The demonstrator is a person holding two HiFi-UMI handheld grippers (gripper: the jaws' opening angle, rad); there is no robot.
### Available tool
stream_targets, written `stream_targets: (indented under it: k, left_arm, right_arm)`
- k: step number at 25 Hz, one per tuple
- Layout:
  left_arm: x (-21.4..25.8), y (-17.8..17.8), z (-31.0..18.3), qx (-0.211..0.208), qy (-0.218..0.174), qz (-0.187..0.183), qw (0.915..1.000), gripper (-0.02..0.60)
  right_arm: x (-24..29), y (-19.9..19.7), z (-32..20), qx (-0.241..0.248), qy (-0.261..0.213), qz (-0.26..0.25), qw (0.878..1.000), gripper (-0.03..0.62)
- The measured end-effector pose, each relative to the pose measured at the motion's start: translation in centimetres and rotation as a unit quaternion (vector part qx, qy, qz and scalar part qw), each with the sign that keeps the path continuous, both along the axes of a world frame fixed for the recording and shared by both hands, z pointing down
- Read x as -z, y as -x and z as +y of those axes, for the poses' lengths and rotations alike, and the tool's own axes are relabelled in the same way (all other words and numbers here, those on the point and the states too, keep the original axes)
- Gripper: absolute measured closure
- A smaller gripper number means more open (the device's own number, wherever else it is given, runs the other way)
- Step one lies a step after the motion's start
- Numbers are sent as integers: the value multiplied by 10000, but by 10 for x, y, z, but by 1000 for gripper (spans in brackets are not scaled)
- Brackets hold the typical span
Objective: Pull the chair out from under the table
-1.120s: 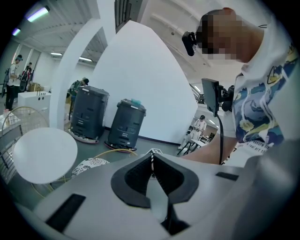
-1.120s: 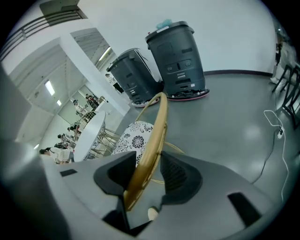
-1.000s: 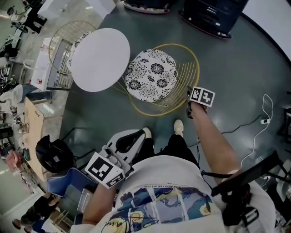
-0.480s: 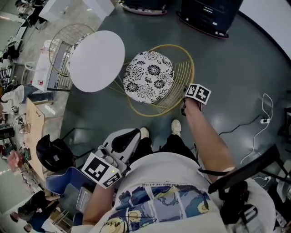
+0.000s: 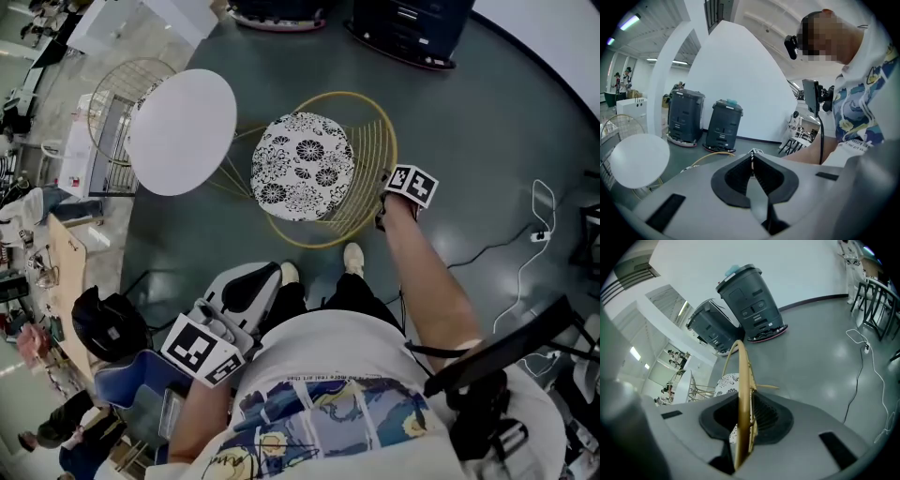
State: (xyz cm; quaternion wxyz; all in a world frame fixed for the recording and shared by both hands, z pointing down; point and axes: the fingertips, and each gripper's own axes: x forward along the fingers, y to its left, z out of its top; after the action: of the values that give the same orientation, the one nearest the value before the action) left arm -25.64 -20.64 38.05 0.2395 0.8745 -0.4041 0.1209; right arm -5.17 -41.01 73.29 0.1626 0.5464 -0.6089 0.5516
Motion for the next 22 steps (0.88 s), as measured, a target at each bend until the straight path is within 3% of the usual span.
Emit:
stream_targets:
  k: [22]
  left_arm:
    - [-4,-74,-20,-729,78,31,9973,563]
  right_arm:
    - [2,-142,1,-676,-166,336,9970,530]
